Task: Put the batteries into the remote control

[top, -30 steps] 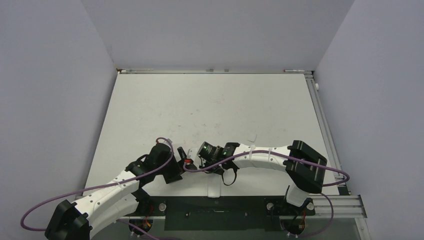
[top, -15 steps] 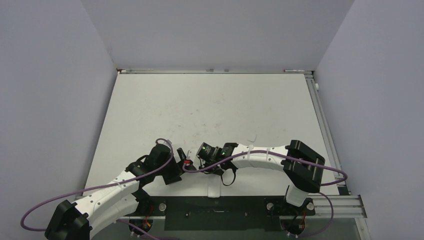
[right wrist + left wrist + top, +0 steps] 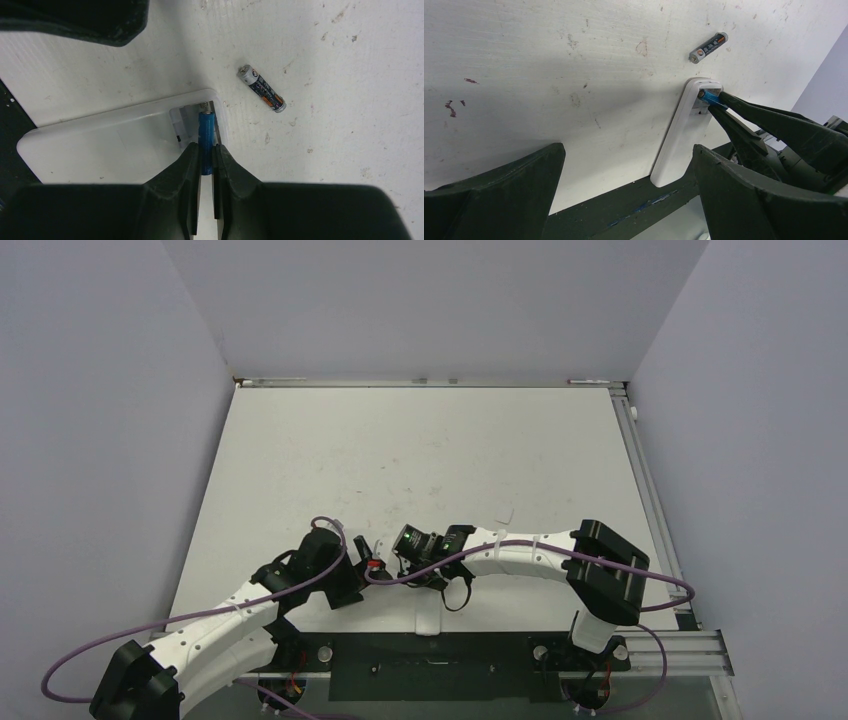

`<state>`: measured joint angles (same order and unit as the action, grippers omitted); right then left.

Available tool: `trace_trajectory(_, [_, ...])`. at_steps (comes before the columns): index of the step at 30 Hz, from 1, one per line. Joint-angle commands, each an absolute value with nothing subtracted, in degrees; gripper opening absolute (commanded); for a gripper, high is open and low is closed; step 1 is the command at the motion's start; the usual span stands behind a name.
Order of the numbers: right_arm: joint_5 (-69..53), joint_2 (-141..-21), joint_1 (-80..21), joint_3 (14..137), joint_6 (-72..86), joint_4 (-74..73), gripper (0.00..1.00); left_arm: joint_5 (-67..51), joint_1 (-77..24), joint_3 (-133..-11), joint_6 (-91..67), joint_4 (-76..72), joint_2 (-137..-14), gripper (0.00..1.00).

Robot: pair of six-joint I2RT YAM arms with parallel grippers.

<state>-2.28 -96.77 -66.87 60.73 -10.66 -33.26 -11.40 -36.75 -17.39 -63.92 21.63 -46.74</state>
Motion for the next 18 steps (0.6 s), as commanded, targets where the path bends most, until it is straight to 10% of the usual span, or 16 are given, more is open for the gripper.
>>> trace_trajectory(1, [-1.97, -98.51, -68.11, 62.15, -11.08, -33.16, 0.1, -12.53, -36.83, -18.11, -63.81, 17.93, -46.48, 0.99])
trace_trajectory(18, [-2.06, -98.57, -68.03, 61.26, -10.74, -32.63, 0.09, -7.77, -34.99, -18.63, -64.12, 24.66, -42.86, 0.98])
